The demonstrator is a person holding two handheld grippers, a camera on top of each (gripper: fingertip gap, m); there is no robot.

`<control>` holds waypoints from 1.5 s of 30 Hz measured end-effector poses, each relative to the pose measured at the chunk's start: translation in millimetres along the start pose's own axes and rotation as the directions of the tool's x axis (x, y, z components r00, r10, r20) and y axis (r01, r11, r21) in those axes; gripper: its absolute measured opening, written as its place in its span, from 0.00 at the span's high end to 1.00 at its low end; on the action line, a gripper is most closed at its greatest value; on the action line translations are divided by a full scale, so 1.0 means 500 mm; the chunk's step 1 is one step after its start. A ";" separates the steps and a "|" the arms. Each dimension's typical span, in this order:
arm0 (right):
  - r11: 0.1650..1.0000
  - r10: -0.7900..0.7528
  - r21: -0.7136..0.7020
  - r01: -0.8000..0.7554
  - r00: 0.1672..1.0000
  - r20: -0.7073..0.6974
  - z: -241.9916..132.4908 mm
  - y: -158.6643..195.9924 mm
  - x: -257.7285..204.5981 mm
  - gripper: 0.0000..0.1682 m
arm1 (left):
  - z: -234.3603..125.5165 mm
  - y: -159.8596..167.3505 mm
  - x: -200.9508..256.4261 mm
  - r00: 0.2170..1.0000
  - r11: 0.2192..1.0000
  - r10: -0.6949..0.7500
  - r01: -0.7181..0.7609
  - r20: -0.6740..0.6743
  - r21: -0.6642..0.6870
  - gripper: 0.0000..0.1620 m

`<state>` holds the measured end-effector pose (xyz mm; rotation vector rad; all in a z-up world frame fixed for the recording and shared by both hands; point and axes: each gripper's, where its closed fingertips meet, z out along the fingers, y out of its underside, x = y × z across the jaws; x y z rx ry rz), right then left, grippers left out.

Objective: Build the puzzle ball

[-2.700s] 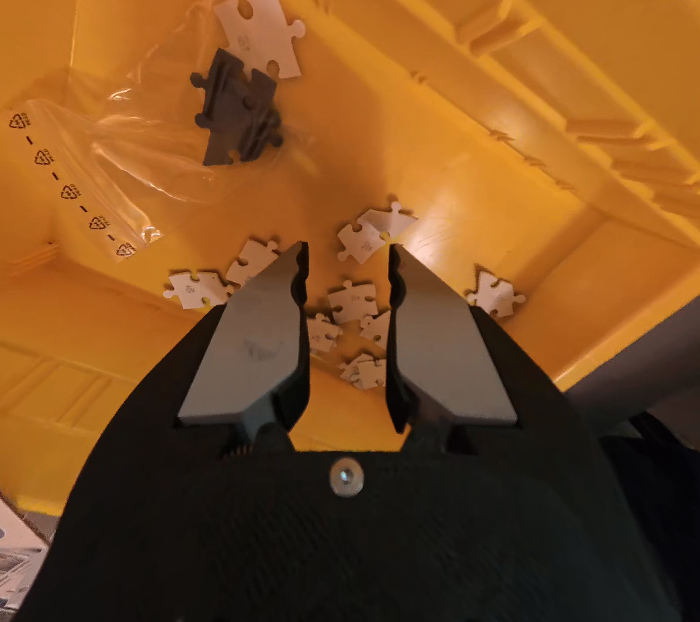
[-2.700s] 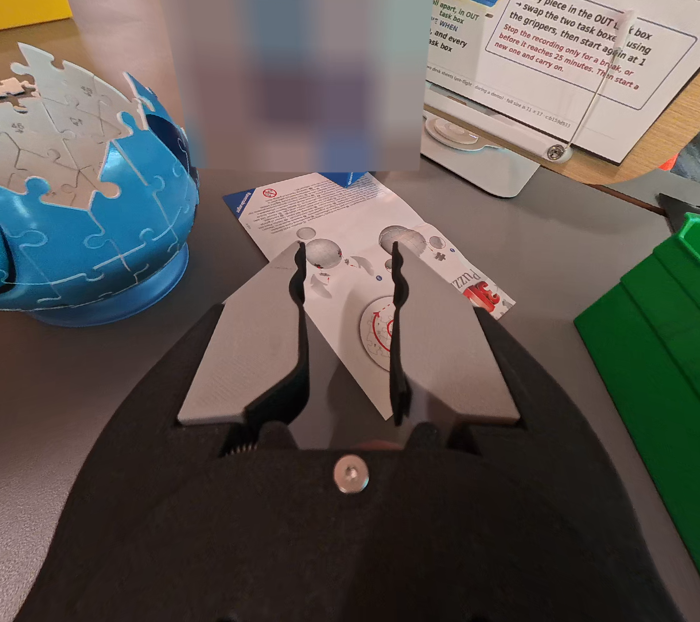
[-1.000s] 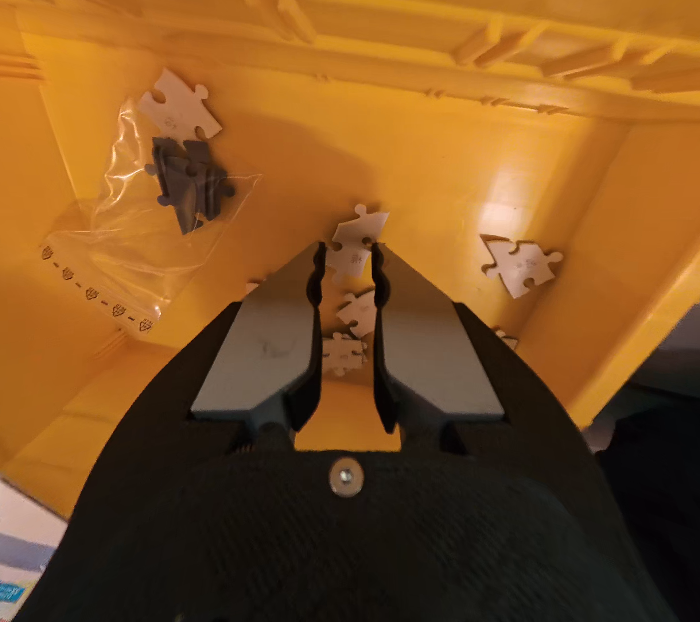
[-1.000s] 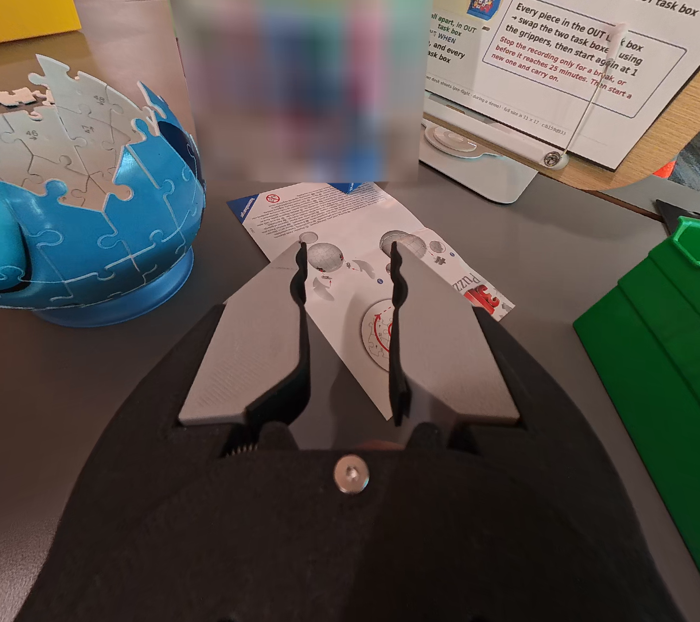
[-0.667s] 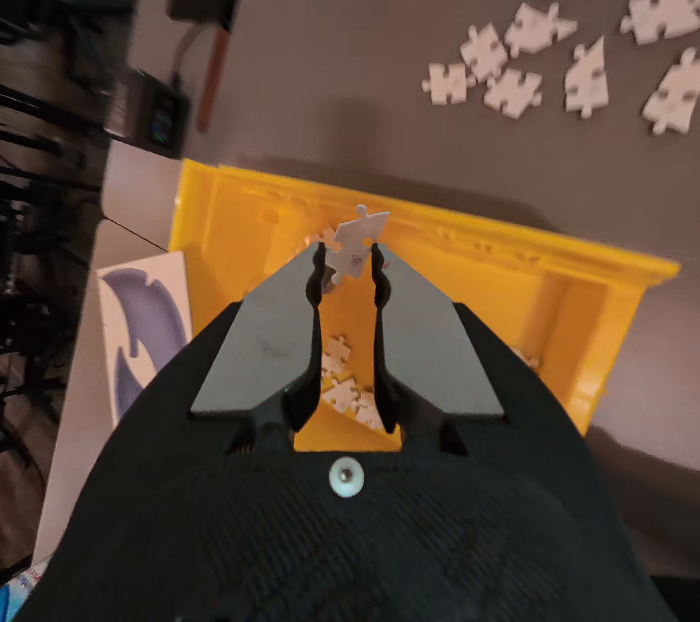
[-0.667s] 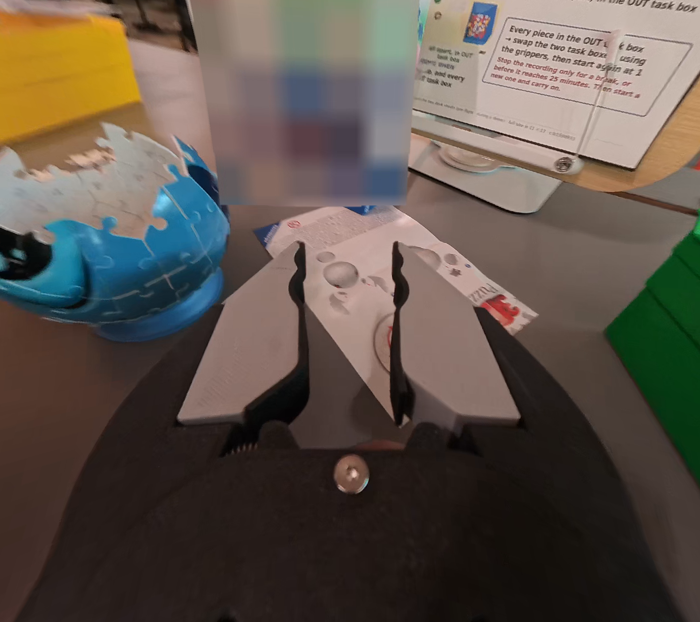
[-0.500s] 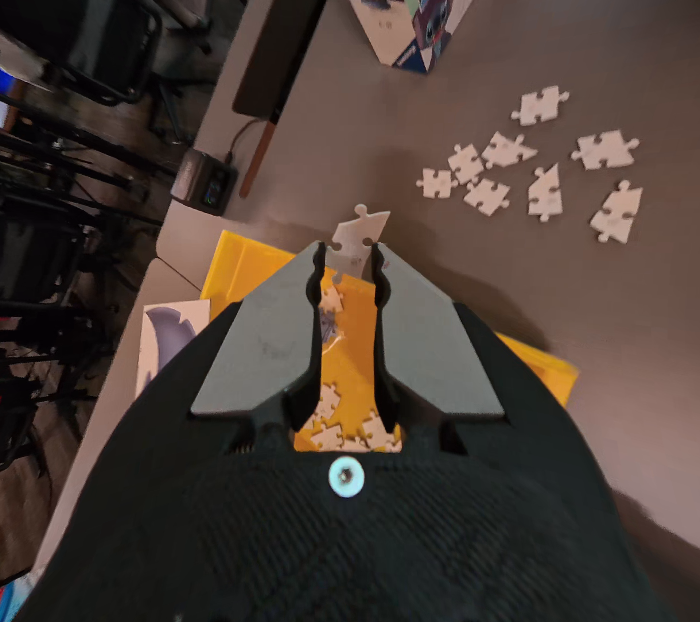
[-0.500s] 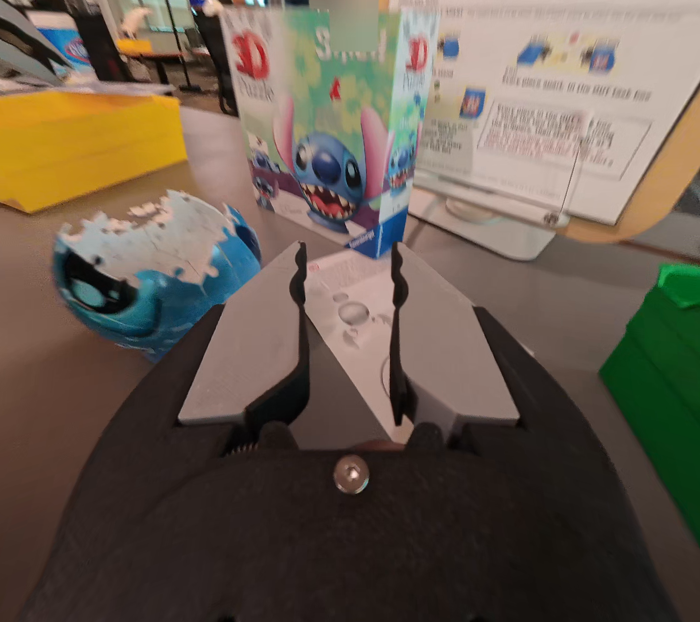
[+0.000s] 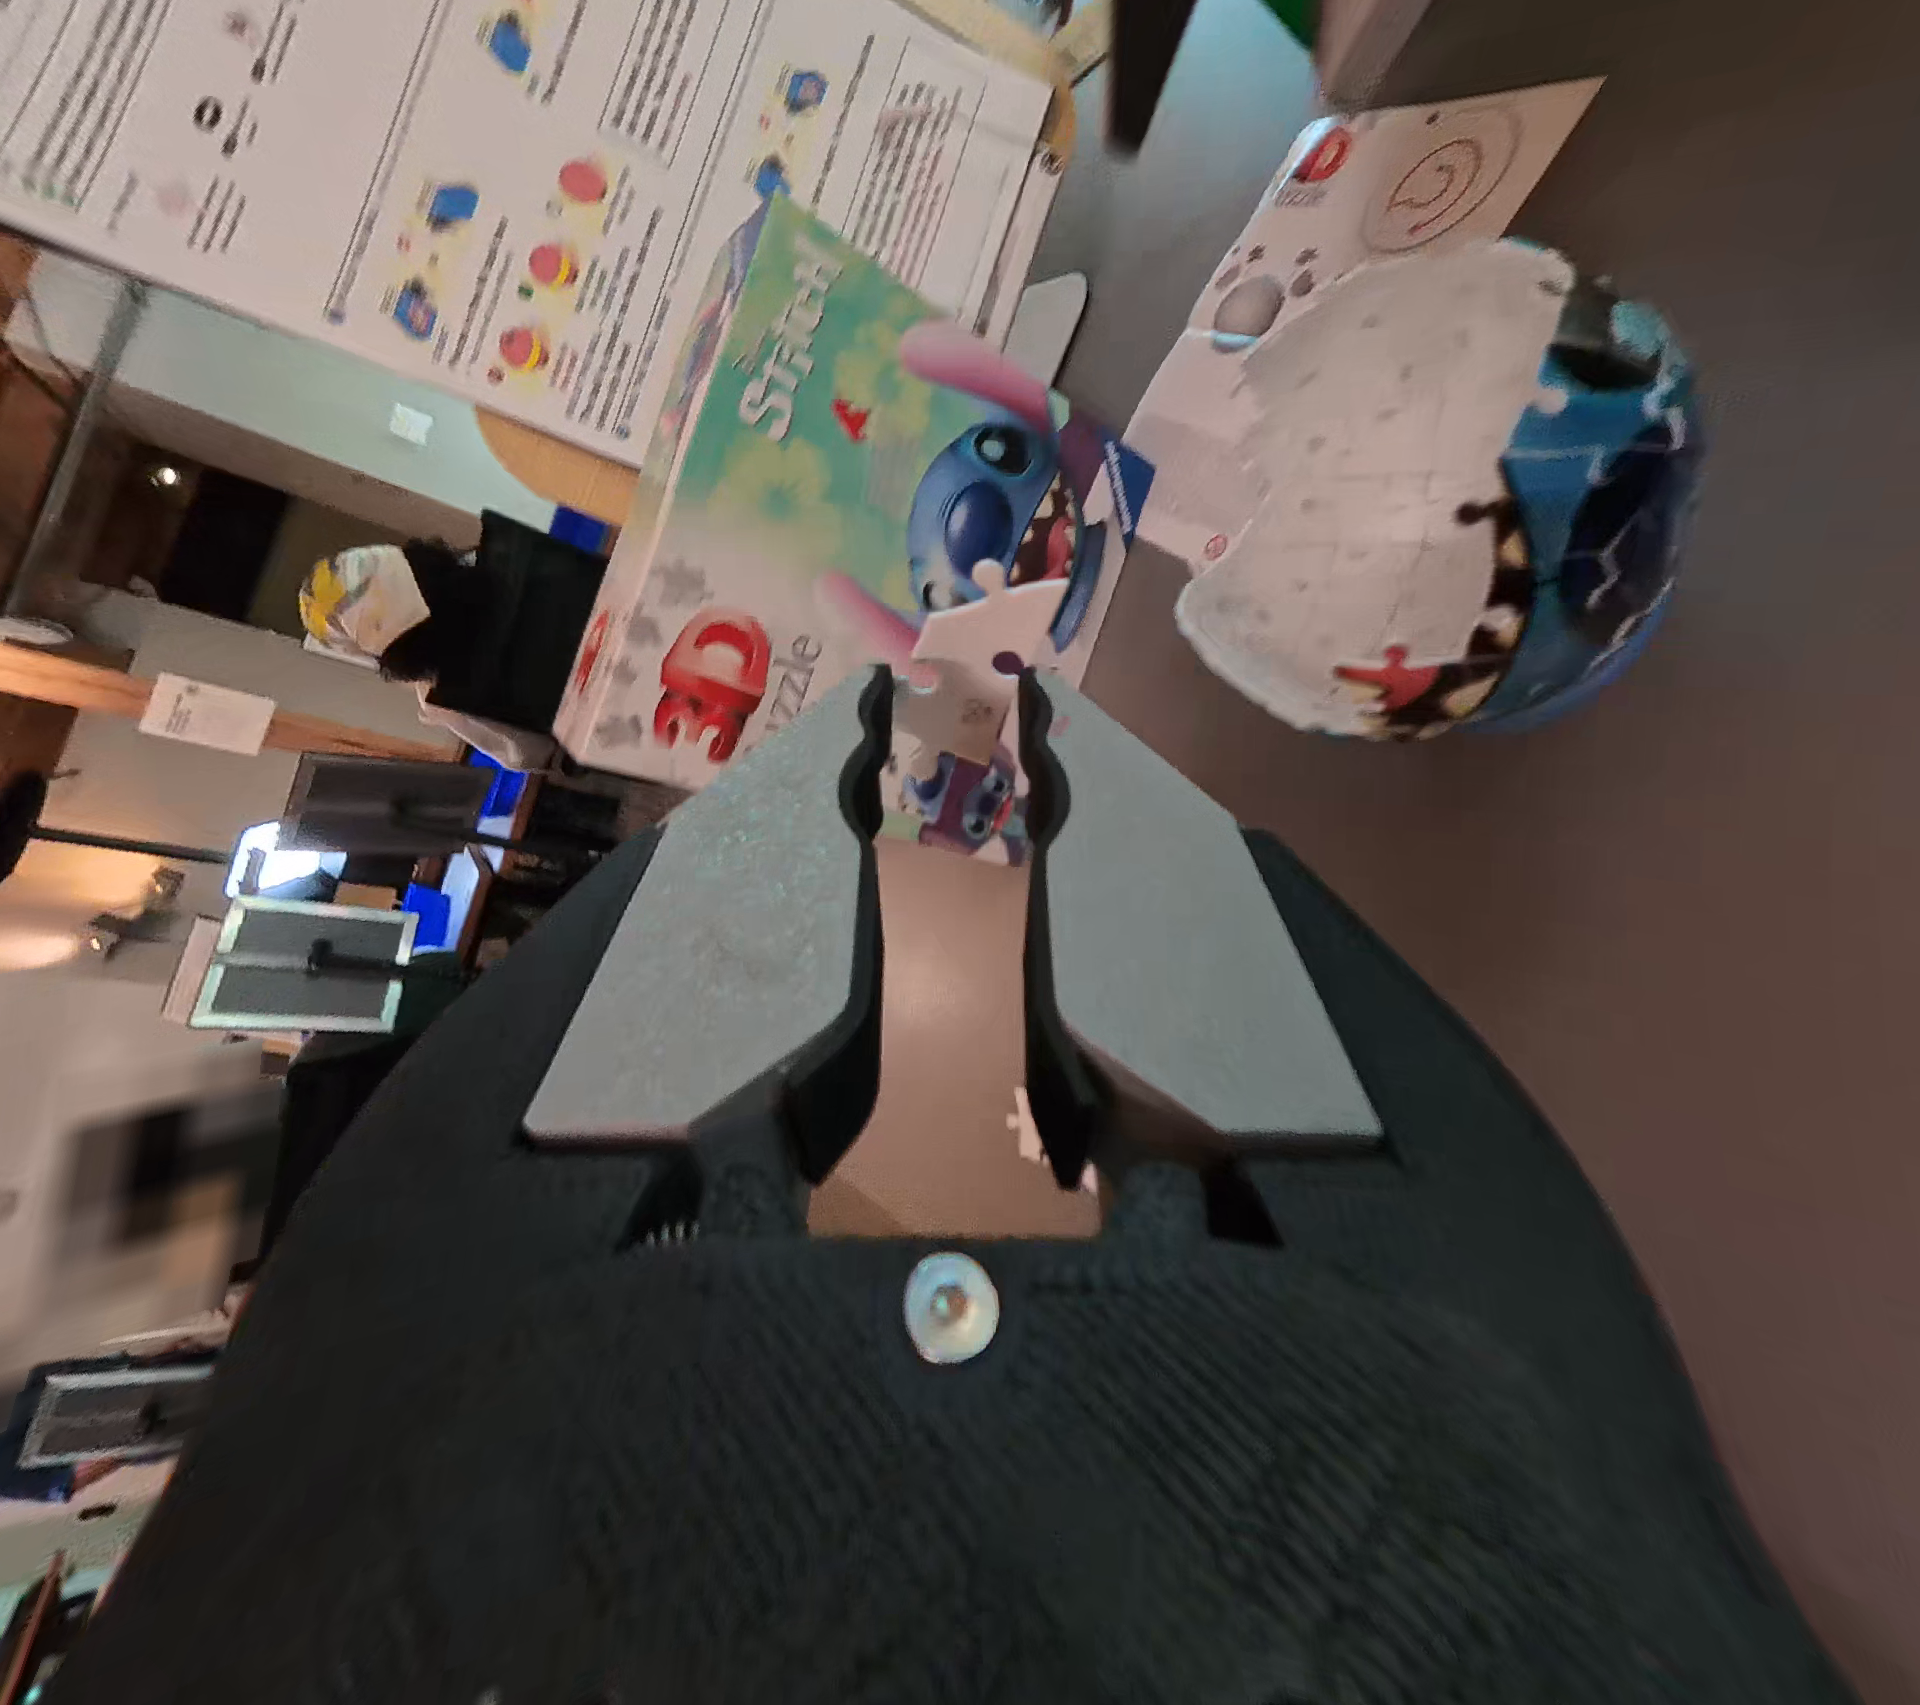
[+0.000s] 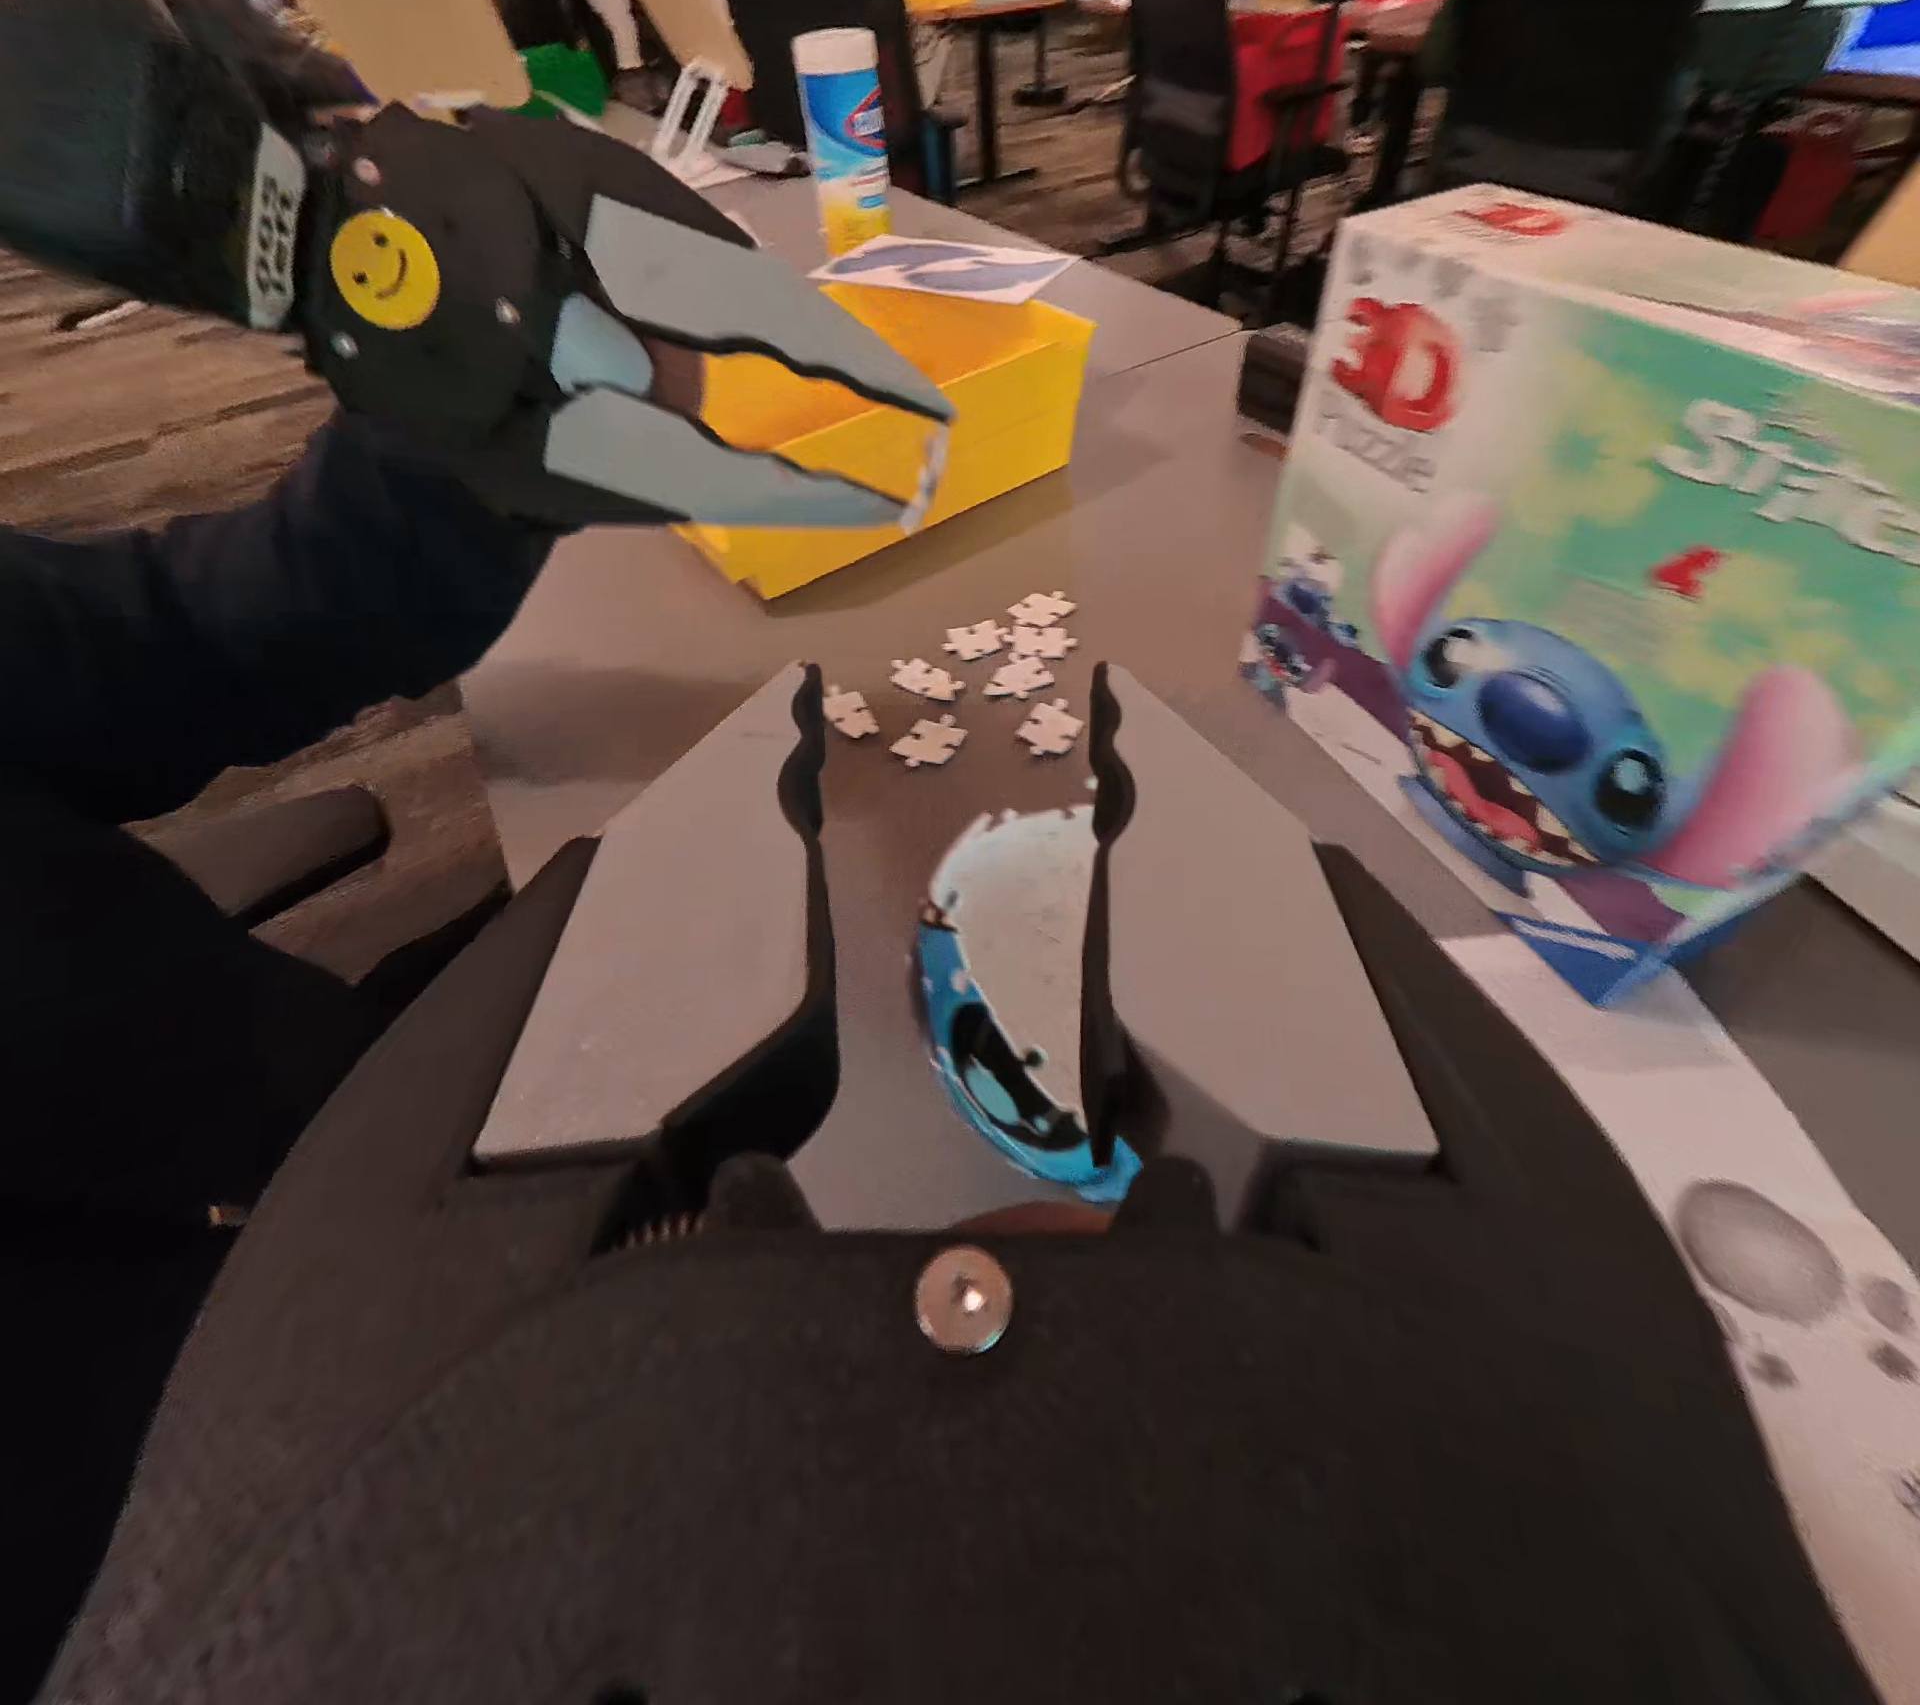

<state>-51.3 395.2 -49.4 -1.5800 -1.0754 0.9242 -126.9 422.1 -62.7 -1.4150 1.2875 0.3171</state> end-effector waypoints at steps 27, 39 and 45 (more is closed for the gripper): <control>0.986 -0.011 -0.167 0.027 0.995 0.097 0.099 0.044 0.124 1.00 | 0.081 -0.032 0.066 0.970 0.978 -0.165 0.184 -0.177 0.094 0.90; 0.948 -0.173 -0.216 0.232 0.950 0.261 0.142 0.051 0.238 1.00 | 0.120 0.146 0.077 0.847 0.857 -0.494 0.512 -0.197 0.054 0.85; 0.951 -0.103 -0.225 0.214 0.902 0.420 0.167 0.072 0.225 1.00 | 0.146 0.210 0.093 0.850 0.863 -0.505 0.503 -0.151 -0.051 0.86</control>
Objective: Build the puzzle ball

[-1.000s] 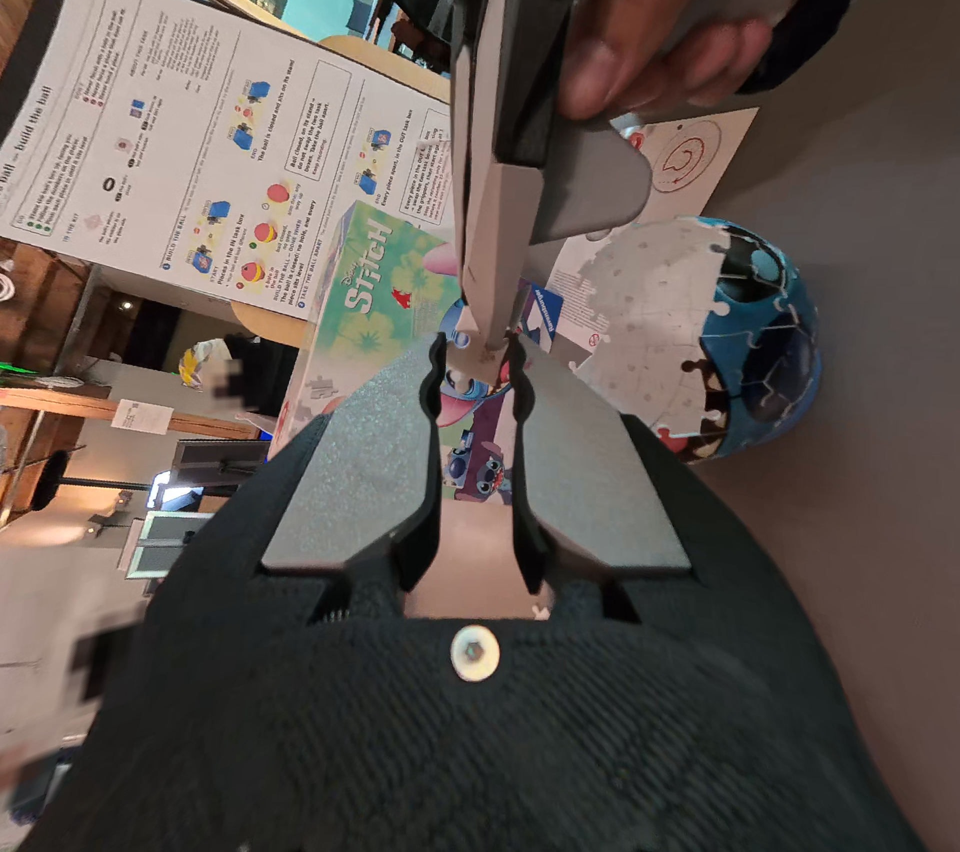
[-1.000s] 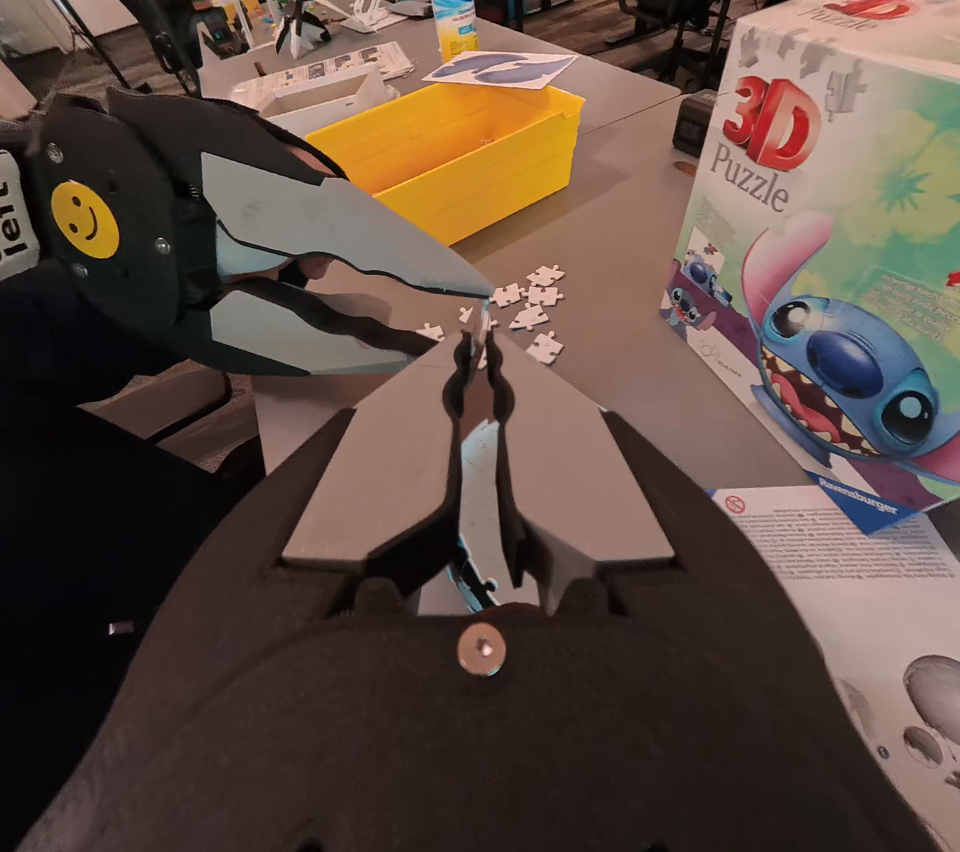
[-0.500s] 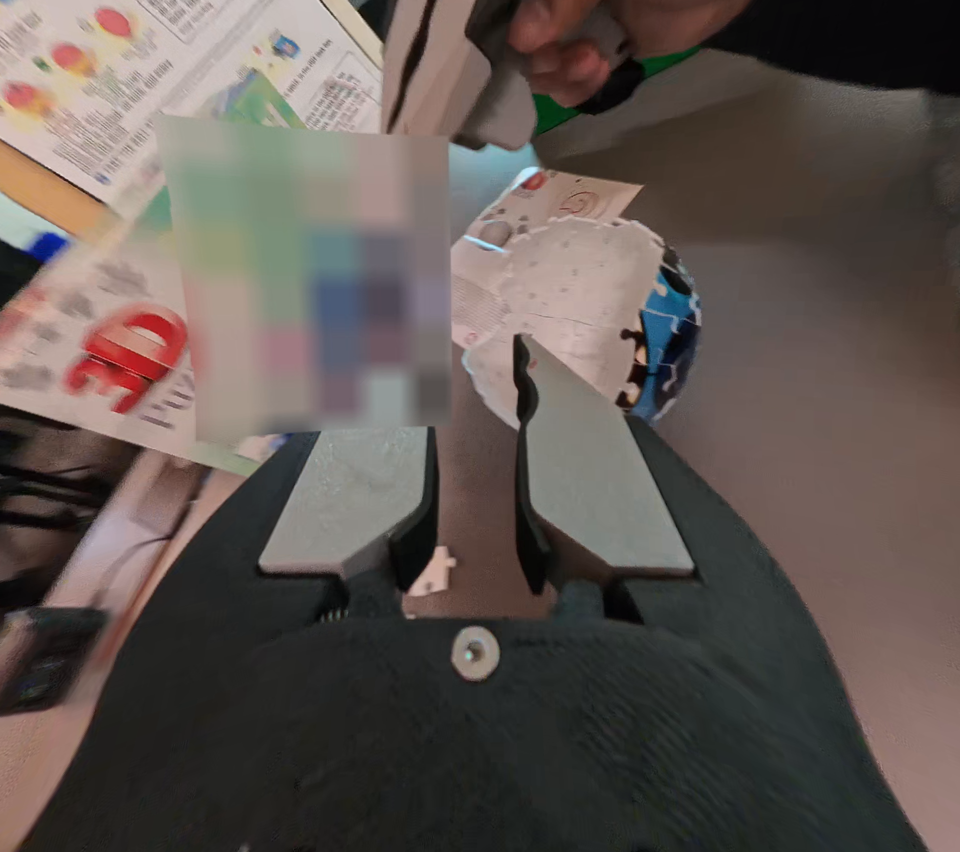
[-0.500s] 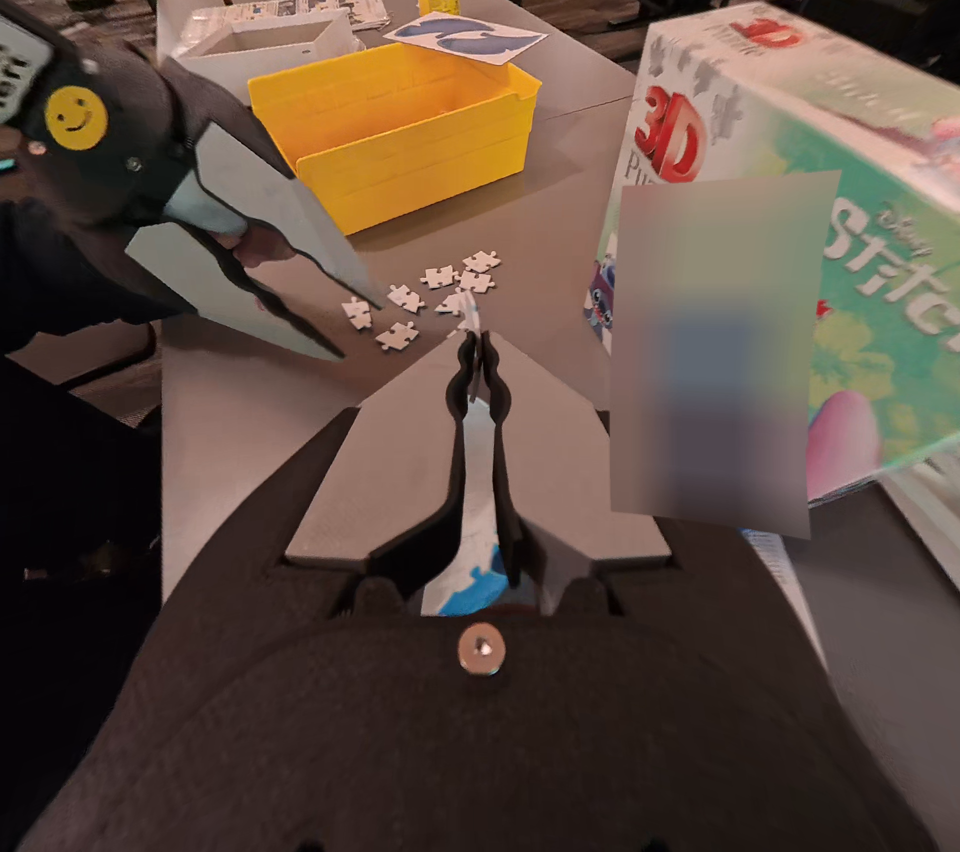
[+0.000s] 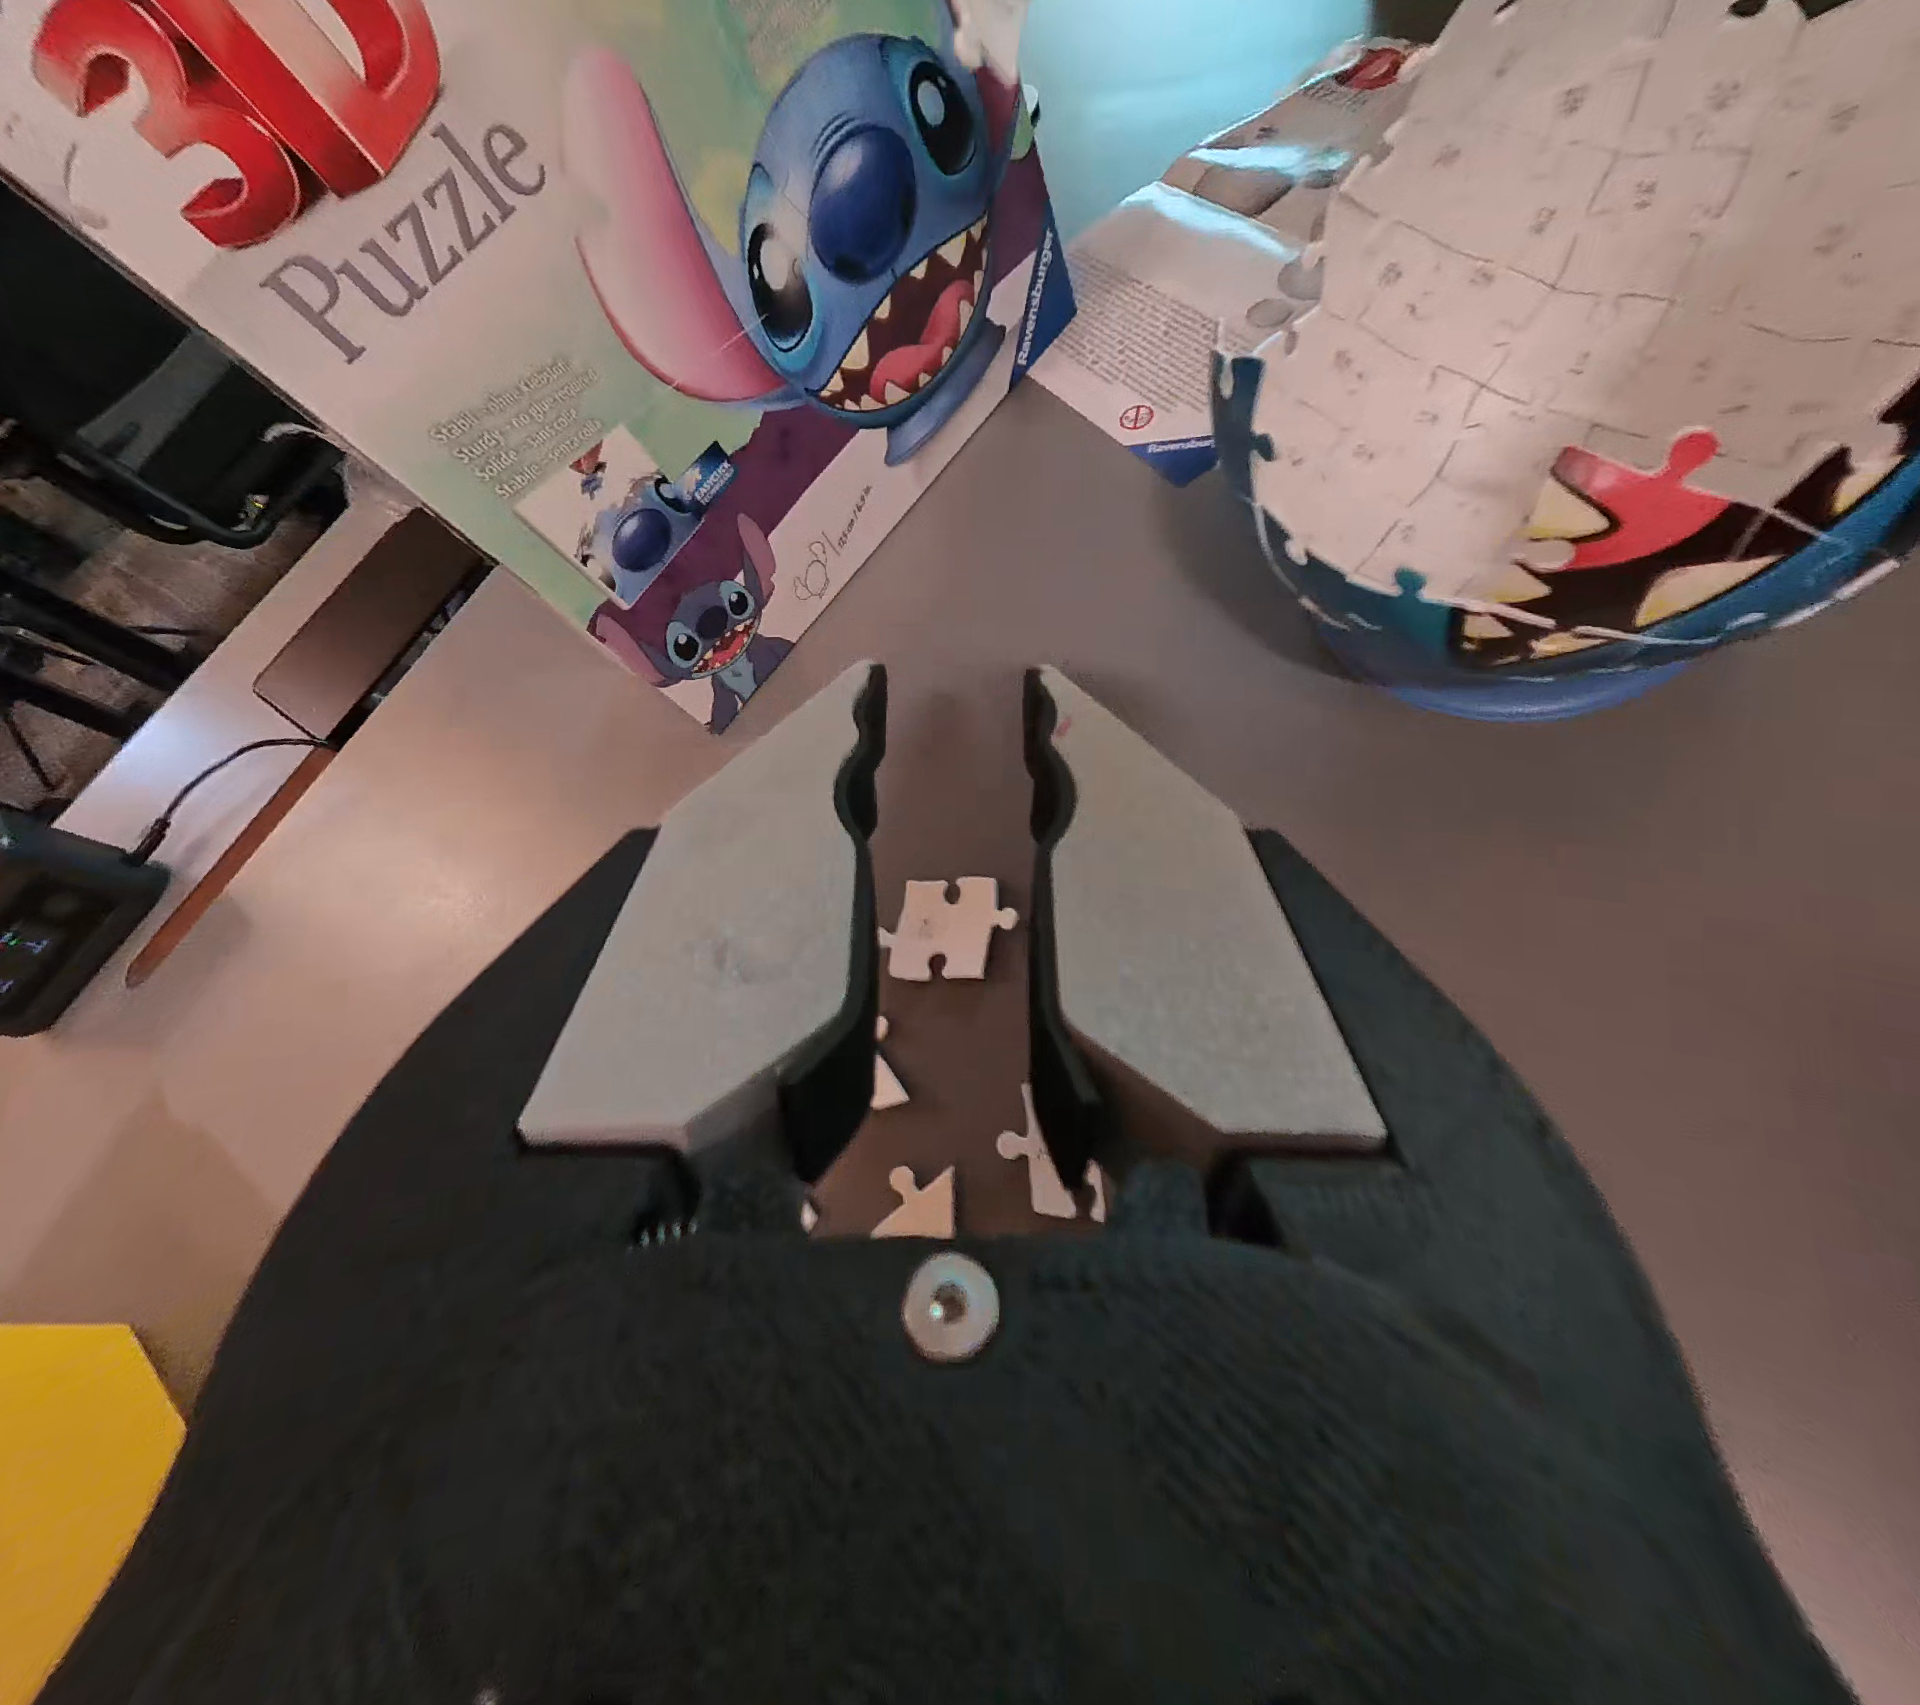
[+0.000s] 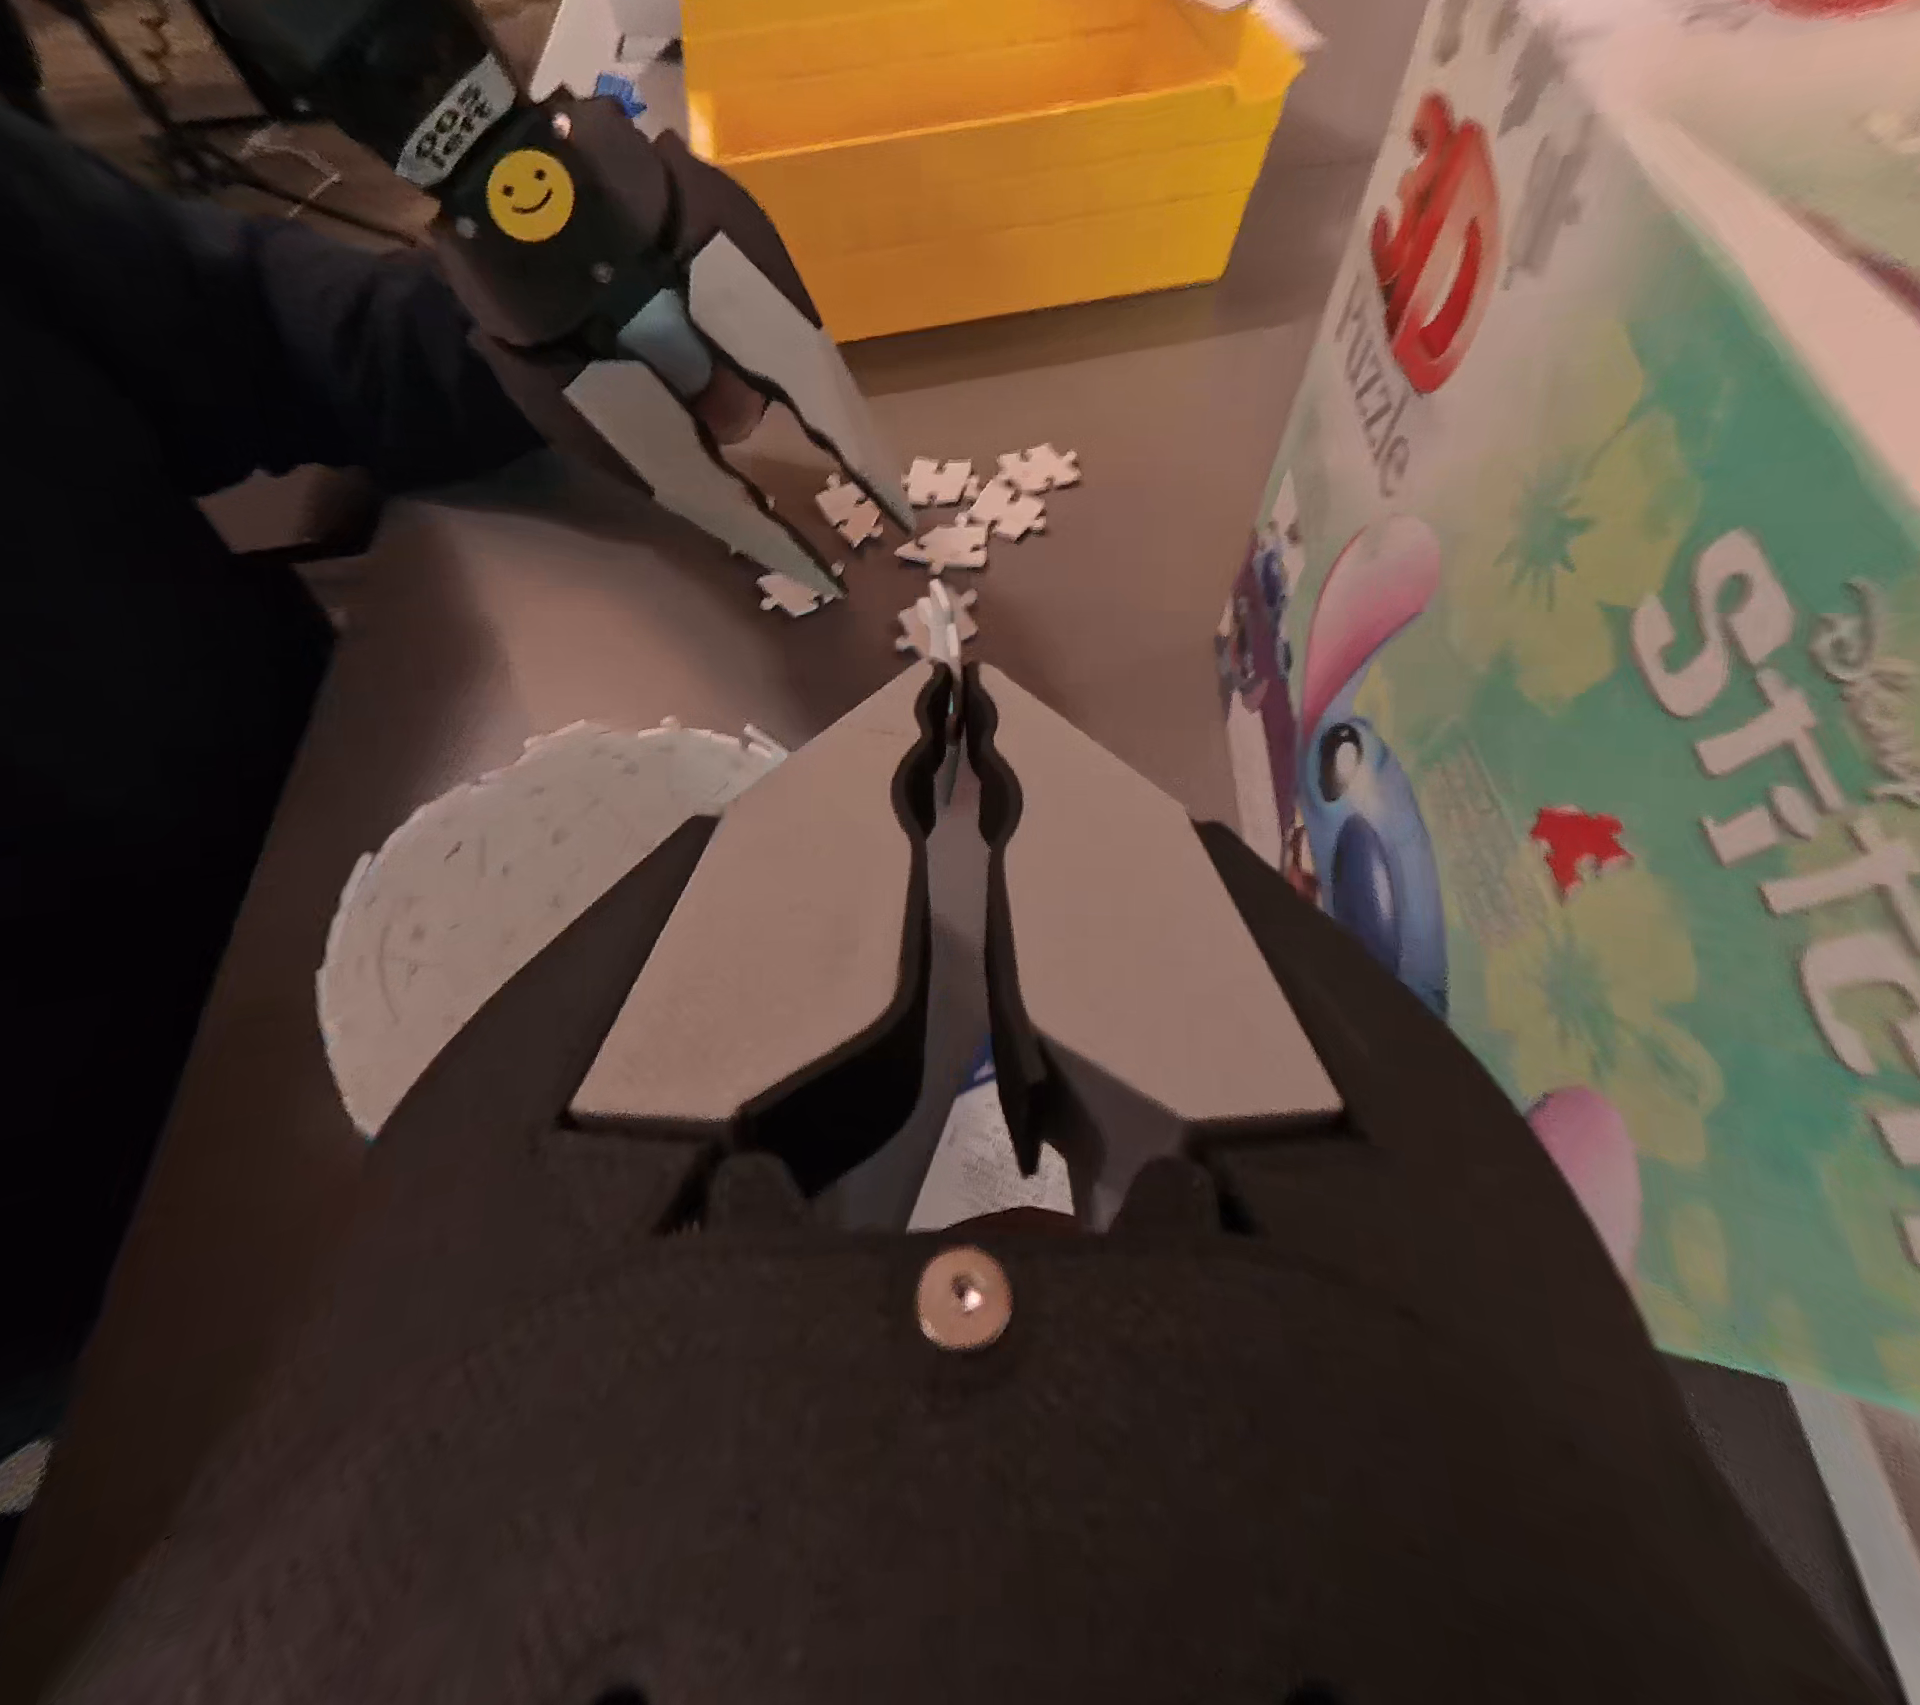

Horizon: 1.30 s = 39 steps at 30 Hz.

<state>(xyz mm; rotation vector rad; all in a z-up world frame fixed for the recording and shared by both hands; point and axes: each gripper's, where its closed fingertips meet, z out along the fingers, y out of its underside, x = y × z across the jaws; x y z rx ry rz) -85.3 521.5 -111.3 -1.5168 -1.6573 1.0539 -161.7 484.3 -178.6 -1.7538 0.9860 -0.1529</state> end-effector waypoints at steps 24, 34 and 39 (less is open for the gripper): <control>0.992 -0.105 0.071 0.107 0.994 -0.027 -0.024 -0.055 -0.093 1.00 | -0.034 -0.220 0.036 0.933 0.946 -0.165 0.241 -0.320 0.216 0.83; 0.994 -0.039 0.104 0.036 0.999 0.031 -0.018 -0.034 -0.057 1.00 | 0.026 -0.221 0.061 0.812 0.900 -0.256 0.399 -0.524 0.179 0.85; 0.995 -0.028 0.093 0.022 0.998 0.063 0.001 -0.027 -0.062 1.00 | 0.023 -0.188 0.052 0.853 0.897 -0.284 0.397 -0.439 0.192 0.87</control>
